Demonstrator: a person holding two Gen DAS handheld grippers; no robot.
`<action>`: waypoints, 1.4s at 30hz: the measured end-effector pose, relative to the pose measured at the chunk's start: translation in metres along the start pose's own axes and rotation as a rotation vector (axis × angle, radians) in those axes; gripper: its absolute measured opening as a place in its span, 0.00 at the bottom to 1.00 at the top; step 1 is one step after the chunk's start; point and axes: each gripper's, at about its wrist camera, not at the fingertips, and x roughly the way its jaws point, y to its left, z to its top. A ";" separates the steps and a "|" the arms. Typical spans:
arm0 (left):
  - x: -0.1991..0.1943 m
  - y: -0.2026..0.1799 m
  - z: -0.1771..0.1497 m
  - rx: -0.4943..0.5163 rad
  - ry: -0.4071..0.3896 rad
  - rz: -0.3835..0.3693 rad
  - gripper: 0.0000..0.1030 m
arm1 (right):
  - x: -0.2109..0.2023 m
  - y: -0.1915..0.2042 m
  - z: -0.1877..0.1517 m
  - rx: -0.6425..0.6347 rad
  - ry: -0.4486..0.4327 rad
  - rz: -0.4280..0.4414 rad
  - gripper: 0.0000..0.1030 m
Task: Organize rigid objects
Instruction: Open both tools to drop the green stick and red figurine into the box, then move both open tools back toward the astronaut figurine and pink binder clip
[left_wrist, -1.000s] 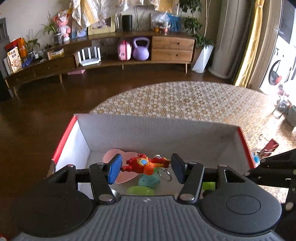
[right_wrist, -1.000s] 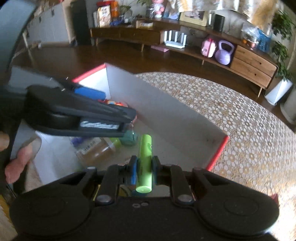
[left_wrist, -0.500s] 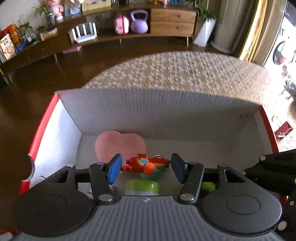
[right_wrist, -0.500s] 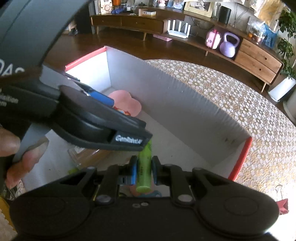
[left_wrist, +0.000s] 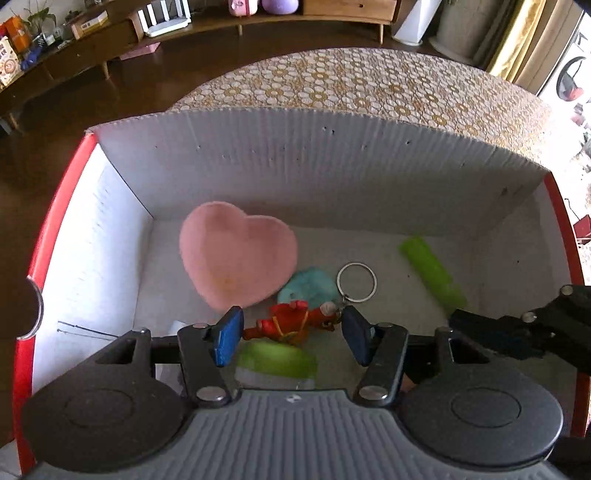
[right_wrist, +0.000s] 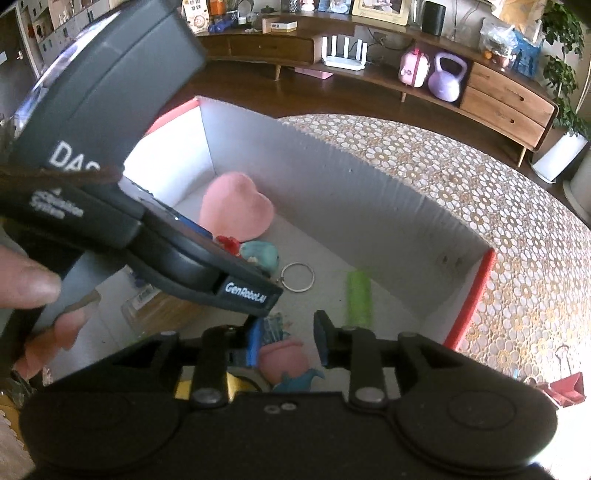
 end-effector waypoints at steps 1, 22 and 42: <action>-0.002 0.000 -0.001 -0.004 -0.008 0.002 0.57 | -0.002 0.000 -0.001 0.000 -0.003 0.004 0.31; -0.098 -0.011 -0.019 -0.032 -0.245 0.005 0.57 | -0.081 0.002 -0.021 0.033 -0.120 0.019 0.46; -0.179 -0.049 -0.065 0.012 -0.389 -0.033 0.71 | -0.173 -0.005 -0.061 0.063 -0.268 0.056 0.80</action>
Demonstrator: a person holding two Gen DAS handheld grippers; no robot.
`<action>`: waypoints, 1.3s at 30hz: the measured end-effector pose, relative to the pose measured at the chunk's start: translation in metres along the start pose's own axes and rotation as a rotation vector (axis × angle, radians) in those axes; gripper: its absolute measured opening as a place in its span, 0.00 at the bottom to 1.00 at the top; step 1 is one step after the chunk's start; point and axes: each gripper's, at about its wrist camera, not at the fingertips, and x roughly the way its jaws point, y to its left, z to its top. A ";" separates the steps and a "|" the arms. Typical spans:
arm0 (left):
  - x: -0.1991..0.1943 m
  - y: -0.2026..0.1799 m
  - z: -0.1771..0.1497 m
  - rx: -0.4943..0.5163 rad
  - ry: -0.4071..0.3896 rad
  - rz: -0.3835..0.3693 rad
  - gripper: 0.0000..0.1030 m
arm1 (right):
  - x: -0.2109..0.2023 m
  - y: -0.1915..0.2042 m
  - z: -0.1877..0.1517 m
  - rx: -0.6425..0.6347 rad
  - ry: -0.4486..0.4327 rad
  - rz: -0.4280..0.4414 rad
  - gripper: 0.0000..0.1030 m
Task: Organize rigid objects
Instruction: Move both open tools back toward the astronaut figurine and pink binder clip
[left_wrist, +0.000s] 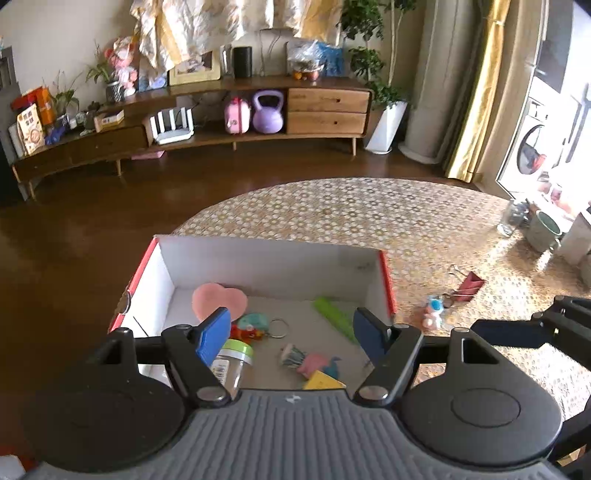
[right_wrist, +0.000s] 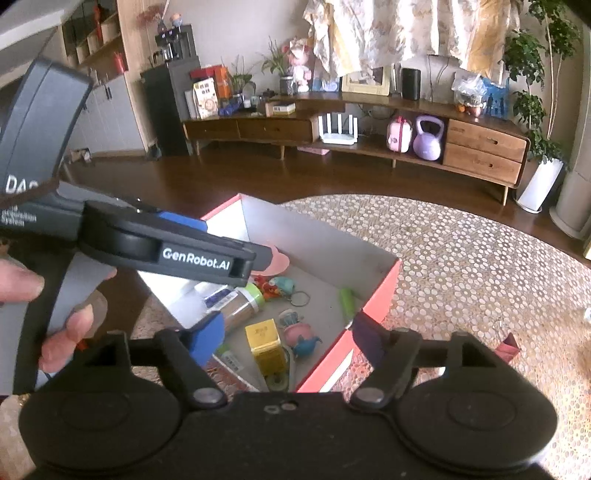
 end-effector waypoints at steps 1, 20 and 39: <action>-0.003 -0.004 -0.002 0.004 -0.005 -0.001 0.71 | -0.005 -0.002 -0.002 0.004 -0.007 0.000 0.81; -0.013 -0.075 -0.039 -0.046 -0.043 -0.142 0.80 | -0.084 -0.070 -0.077 0.035 -0.094 -0.025 0.99; 0.057 -0.163 -0.059 0.008 -0.045 -0.129 0.93 | -0.074 -0.175 -0.100 0.128 -0.088 -0.152 0.99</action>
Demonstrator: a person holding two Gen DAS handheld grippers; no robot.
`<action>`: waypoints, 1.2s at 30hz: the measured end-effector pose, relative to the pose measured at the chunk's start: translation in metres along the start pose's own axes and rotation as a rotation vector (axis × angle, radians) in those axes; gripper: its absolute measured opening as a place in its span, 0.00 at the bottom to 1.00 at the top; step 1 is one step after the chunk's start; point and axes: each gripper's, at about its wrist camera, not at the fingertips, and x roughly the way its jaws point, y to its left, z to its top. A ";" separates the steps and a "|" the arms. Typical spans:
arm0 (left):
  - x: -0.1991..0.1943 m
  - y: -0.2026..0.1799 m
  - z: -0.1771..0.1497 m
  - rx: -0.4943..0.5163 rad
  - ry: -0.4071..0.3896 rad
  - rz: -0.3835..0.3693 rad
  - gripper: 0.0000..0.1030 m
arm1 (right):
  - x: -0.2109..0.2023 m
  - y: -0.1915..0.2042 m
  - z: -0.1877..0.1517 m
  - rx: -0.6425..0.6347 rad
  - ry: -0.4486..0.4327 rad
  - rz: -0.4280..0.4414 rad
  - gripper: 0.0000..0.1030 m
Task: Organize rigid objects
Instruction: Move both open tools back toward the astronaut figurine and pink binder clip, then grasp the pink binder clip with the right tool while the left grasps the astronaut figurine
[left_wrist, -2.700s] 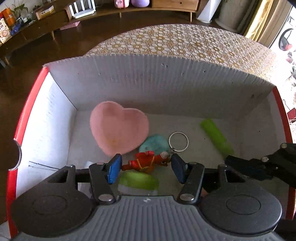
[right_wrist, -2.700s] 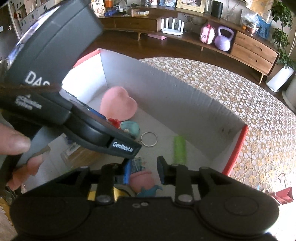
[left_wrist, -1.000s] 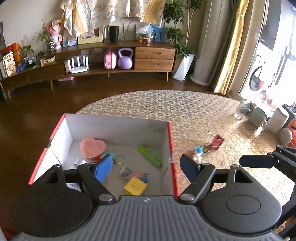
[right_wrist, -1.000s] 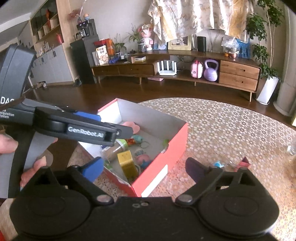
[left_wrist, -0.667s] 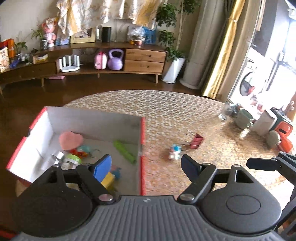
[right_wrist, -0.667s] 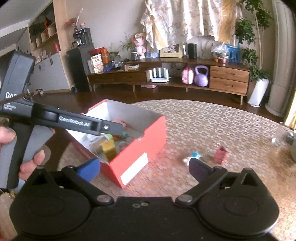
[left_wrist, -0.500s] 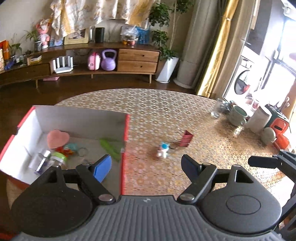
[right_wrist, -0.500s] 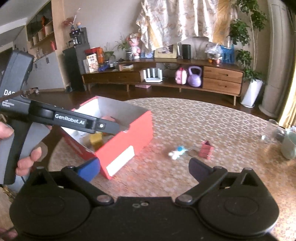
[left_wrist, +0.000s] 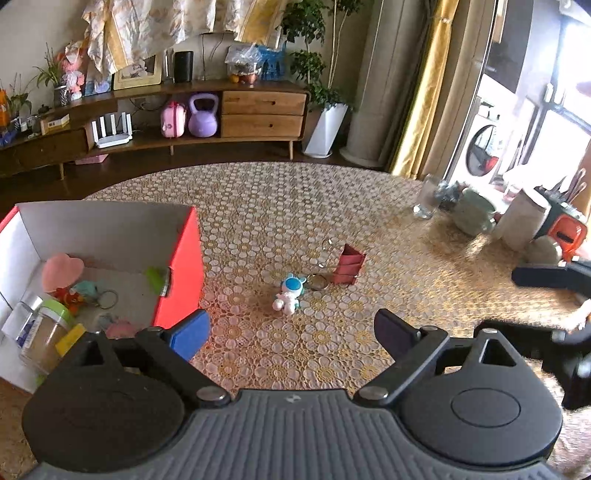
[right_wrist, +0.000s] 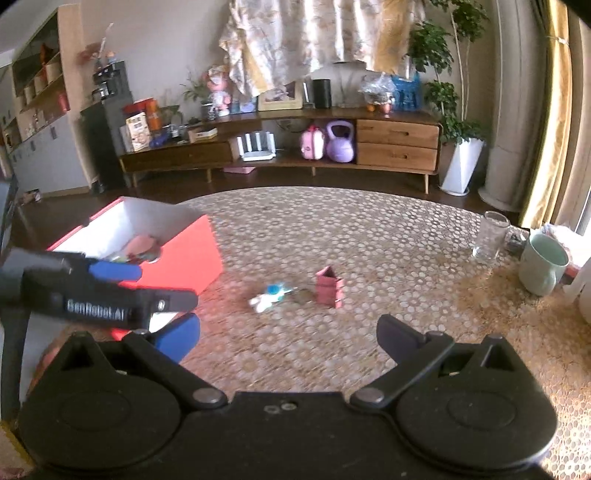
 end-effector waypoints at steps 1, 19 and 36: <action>0.005 -0.002 -0.001 0.002 0.003 0.012 0.93 | 0.006 -0.005 0.001 0.008 0.004 -0.002 0.99; 0.104 -0.014 -0.005 0.031 0.003 0.075 0.93 | 0.126 -0.044 0.019 -0.010 0.122 -0.007 0.94; 0.152 -0.004 -0.007 0.010 0.021 0.044 0.90 | 0.196 -0.044 0.018 -0.053 0.208 0.053 0.67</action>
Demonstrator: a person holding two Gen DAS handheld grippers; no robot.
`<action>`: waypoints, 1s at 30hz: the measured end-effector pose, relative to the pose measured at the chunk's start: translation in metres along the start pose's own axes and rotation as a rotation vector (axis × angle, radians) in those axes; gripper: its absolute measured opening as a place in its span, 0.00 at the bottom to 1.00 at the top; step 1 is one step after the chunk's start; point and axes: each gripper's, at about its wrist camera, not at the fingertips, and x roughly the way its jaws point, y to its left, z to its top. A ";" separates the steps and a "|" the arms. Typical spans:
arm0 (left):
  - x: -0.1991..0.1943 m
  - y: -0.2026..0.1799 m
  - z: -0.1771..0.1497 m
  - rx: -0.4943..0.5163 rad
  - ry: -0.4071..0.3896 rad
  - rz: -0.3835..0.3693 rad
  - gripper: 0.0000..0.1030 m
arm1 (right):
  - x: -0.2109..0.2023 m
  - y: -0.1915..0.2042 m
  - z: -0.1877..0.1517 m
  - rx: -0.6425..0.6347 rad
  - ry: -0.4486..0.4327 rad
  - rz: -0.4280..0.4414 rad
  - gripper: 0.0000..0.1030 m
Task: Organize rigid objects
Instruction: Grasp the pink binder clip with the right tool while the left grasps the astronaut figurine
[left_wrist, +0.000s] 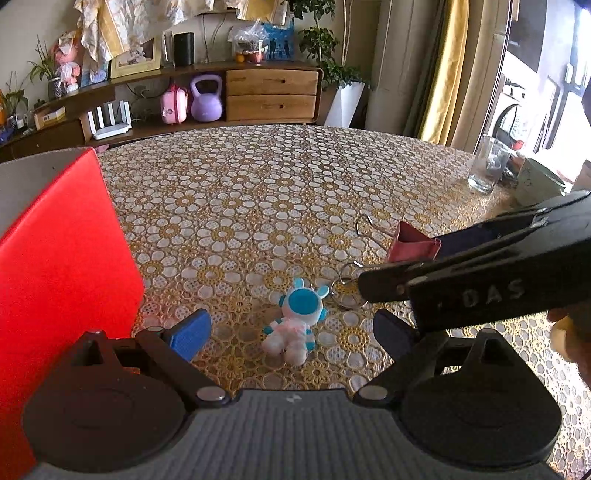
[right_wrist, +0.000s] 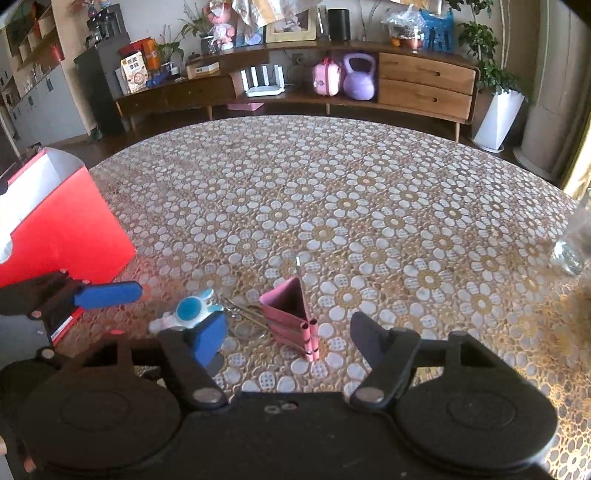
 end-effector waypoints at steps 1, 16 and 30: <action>0.001 0.001 0.000 -0.002 0.000 -0.004 0.88 | 0.002 0.001 0.000 -0.003 0.000 -0.001 0.66; 0.006 -0.001 0.004 0.068 -0.019 -0.034 0.30 | 0.008 -0.004 0.003 0.040 -0.022 0.011 0.36; -0.018 0.001 0.007 0.036 -0.037 -0.059 0.27 | -0.028 -0.004 -0.010 0.112 -0.093 -0.020 0.28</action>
